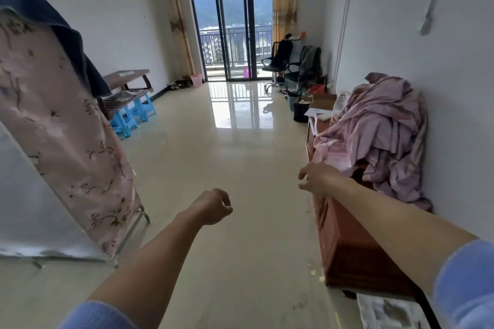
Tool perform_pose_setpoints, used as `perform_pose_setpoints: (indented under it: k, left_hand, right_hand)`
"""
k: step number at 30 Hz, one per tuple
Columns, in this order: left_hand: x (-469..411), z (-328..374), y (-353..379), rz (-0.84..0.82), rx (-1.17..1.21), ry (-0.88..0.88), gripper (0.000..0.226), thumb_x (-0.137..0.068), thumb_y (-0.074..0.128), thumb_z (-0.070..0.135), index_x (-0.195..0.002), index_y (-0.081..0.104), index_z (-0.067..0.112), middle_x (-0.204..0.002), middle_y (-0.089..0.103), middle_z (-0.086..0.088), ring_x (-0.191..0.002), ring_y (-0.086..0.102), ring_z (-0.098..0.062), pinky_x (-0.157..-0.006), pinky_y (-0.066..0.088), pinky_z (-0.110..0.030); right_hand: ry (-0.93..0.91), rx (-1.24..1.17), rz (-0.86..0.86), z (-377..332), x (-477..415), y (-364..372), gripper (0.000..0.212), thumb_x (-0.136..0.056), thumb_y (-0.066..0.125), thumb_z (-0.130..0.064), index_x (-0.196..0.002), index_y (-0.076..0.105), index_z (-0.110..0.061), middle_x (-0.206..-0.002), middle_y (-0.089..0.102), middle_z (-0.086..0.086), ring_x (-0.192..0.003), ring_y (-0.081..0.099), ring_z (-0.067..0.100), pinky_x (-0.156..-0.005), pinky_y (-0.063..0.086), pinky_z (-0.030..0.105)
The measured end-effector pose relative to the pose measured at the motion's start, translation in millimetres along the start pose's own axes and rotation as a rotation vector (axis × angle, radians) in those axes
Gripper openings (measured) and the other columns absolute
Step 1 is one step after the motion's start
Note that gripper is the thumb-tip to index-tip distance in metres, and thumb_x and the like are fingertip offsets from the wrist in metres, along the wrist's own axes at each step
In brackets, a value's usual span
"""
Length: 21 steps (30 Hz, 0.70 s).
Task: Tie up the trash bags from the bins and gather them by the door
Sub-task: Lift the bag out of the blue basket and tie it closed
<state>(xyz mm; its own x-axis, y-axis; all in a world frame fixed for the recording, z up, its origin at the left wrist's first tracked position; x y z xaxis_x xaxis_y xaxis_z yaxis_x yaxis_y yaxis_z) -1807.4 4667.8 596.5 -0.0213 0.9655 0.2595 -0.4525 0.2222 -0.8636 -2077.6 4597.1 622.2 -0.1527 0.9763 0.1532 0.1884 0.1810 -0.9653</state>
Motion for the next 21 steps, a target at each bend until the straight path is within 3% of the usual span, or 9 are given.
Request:
perform_pose_setpoints:
  k: [3, 7, 10, 14, 17, 21]
  left_hand:
    - [-76, -10, -13, -0.011, -0.014, 0.006, 0.018, -0.088, 0.062, 0.027, -0.099, 0.067, 0.013, -0.107, 0.068, -0.012, -0.077, 0.06, -0.024, -0.074, 0.048, -0.025]
    - [-184, -19, -44, -0.003, -0.015, 0.007, 0.019, -0.089, 0.062, 0.027, -0.1, 0.068, 0.013, -0.105, 0.066, -0.011, -0.093, 0.066, -0.028, -0.079, 0.051, -0.028]
    - [-263, -26, -82, -0.007, -0.014, -0.018, 0.018, -0.089, 0.062, 0.028, -0.099, 0.068, 0.014, -0.101, 0.067, -0.01, -0.081, 0.062, -0.023, -0.076, 0.051, -0.028]
    - [-363, -41, -134, 0.029, -0.007, -0.032, 0.02, -0.09, 0.061, 0.029, -0.102, 0.068, 0.014, -0.105, 0.065, -0.01, -0.092, 0.065, -0.026, -0.076, 0.048, -0.027]
    - [-434, -58, -157, 0.008, -0.005, -0.06, 0.02, -0.09, 0.062, 0.03, -0.101, 0.067, 0.015, -0.104, 0.066, -0.01, -0.082, 0.063, -0.023, -0.073, 0.047, -0.025]
    - [-549, -84, -188, 0.014, 0.002, -0.071, 0.018, -0.089, 0.062, 0.03, -0.099, 0.067, 0.016, -0.107, 0.068, -0.011, -0.079, 0.06, -0.021, -0.074, 0.046, -0.025]
  right_hand:
    - [0.01, 0.002, -0.016, -5, -77, 6, 0.034, -0.086, 0.063, -0.04, -0.118, 0.063, -0.028, -0.125, 0.062, 0.0, -0.11, 0.06, 0.022, -0.088, 0.047, 0.03]
    - [0.002, -0.007, -0.01, -13, -194, -2, 0.033, -0.086, 0.064, -0.039, -0.117, 0.063, -0.027, -0.124, 0.062, 0.003, -0.106, 0.061, 0.023, -0.086, 0.049, 0.029]
    - [0.002, -0.018, -0.007, -23, -283, -24, 0.034, -0.088, 0.064, -0.039, -0.119, 0.062, -0.025, -0.126, 0.06, 0.004, -0.108, 0.06, 0.024, -0.087, 0.048, 0.031]
    - [-0.02, -0.008, 0.004, -47, -396, -52, 0.033, -0.089, 0.061, -0.04, -0.119, 0.061, -0.025, -0.126, 0.059, 0.002, -0.108, 0.058, 0.023, -0.081, 0.045, 0.031]
    - [-0.048, 0.002, -0.023, -71, -475, -55, 0.033, -0.089, 0.061, -0.041, -0.119, 0.061, -0.027, -0.123, 0.059, 0.0, -0.103, 0.059, 0.02, -0.074, 0.043, 0.028]
    - [-0.07, 0.009, -0.025, -96, -594, -52, 0.033, -0.089, 0.062, -0.041, -0.119, 0.061, -0.027, -0.122, 0.061, 0.002, -0.104, 0.06, 0.022, -0.077, 0.045, 0.029]
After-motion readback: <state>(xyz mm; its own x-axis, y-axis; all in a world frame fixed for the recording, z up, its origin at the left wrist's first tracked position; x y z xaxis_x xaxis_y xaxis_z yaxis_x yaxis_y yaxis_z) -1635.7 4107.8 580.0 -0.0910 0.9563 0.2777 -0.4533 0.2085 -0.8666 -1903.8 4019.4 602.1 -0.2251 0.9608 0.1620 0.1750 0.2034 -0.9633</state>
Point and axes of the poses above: each hand's wrist, its own x-axis away from the middle knuckle, its own y-axis out of the palm, z = x × y, the point moved 7 cm from there along -x, towards the middle knuckle
